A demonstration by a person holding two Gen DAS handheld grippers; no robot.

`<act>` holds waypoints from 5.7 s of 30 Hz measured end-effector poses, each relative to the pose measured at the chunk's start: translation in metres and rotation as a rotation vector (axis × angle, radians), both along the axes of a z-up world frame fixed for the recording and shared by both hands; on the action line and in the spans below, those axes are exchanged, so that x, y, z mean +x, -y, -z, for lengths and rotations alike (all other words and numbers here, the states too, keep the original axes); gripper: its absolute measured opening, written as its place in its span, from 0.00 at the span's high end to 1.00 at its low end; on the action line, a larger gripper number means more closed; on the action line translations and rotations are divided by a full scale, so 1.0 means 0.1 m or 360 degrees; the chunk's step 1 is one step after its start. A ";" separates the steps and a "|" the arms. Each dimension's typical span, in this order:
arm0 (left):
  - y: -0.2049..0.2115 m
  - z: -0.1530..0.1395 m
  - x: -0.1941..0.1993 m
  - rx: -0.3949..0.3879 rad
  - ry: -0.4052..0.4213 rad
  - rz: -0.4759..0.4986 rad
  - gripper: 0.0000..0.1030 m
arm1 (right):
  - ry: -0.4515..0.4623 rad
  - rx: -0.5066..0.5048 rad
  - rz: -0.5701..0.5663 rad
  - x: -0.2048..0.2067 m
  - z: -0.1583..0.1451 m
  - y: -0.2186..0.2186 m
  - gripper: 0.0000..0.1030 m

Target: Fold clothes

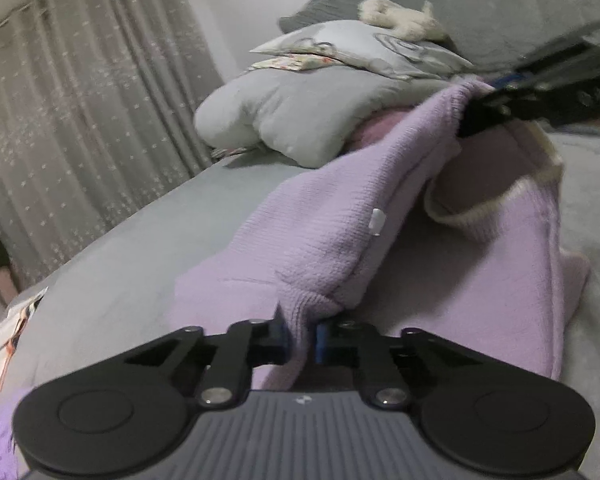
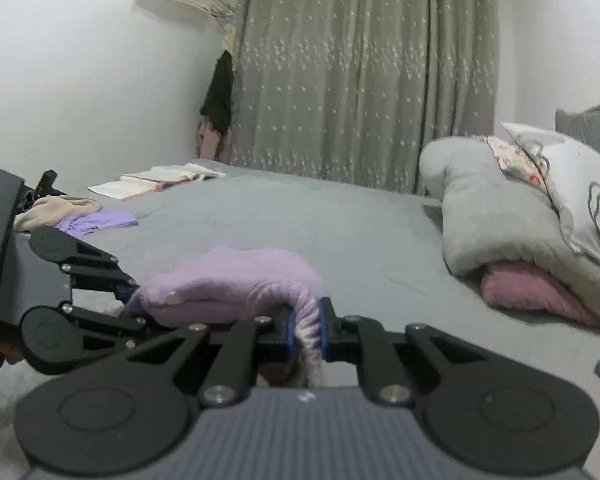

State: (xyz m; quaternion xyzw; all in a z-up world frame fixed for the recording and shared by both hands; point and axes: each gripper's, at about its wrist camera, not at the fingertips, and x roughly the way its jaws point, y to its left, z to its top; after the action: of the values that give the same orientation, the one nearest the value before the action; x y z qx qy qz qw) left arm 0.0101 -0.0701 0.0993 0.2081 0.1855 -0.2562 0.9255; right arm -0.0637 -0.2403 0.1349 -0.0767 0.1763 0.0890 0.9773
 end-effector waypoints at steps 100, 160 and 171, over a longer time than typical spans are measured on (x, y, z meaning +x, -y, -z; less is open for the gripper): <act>-1.59 -2.93 -2.73 -0.1063 0.0774 -0.0214 0.97 | 0.1633 -0.0740 0.0304 -2.03 -1.77 -0.69 0.84; -1.02 -0.17 0.18 -0.0365 -0.0237 -0.0627 0.50 | -0.0522 0.0048 0.0173 0.73 0.20 1.14 0.00; -0.93 -0.14 0.19 -0.0252 -0.0207 -0.0469 0.49 | -0.0949 0.0330 -0.0125 1.07 0.82 1.20 0.37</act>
State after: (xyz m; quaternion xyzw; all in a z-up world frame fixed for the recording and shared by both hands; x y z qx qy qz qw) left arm 0.0290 0.0229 0.1134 0.0881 0.2528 -0.1446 0.9526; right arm 0.0433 -0.3608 0.0534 0.0461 0.4418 0.1626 0.8810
